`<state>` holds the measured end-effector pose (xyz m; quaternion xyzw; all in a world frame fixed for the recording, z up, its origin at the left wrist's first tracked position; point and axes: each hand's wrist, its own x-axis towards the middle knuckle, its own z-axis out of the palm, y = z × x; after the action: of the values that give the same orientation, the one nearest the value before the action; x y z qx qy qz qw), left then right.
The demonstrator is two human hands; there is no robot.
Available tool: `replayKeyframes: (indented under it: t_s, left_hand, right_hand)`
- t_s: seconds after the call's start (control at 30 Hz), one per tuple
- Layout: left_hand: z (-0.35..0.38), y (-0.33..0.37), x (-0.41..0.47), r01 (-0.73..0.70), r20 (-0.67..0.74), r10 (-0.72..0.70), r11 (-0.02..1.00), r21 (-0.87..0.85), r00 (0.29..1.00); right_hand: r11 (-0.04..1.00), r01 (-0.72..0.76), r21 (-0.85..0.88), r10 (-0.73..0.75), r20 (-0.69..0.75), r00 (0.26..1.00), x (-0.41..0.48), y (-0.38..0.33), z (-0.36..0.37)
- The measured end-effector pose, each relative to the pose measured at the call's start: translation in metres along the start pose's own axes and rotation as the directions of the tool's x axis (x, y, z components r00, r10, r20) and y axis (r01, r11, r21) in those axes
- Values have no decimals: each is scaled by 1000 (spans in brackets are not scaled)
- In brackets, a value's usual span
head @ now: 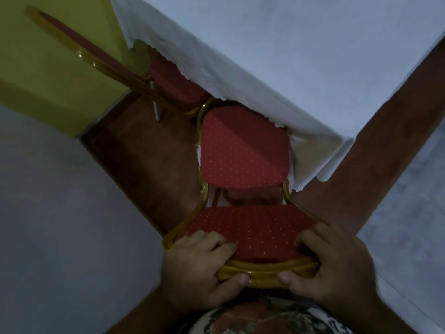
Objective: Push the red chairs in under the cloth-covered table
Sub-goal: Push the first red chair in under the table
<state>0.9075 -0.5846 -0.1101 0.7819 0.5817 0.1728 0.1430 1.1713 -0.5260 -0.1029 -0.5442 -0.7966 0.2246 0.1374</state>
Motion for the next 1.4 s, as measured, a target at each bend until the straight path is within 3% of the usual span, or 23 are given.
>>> replayKeyframes:
  t_s: [0.33, 0.63, 0.87, 1.1, 1.4]
  left_hand:
    - [-65, -148, 40, -282, 147, 283, 959, -27, 948]
    - [-93, -224, 75, -431, 204, 440, 898, -87, 875]
    - [-106, -271, 103, -548, 196, 560, 828, -118, 805]
    - [-116, -315, 124, -609, 202, 629, 777, -160, 750]
    - [-118, -320, 169, -503, 207, 543, 837, -216, 814]
  right_hand:
    - [978, -205, -32, 203, -56, 978, 52, -110, 60]
    - [985, -170, -36, 168, -54, 984, 93, -151, 81]
    - [959, -268, -88, 241, -239, 941, 118, -184, 106]
    - [921, -381, -78, 332, -351, 876, 139, -221, 138]
    - [868, -496, -28, 451, -374, 810, 177, -221, 135]
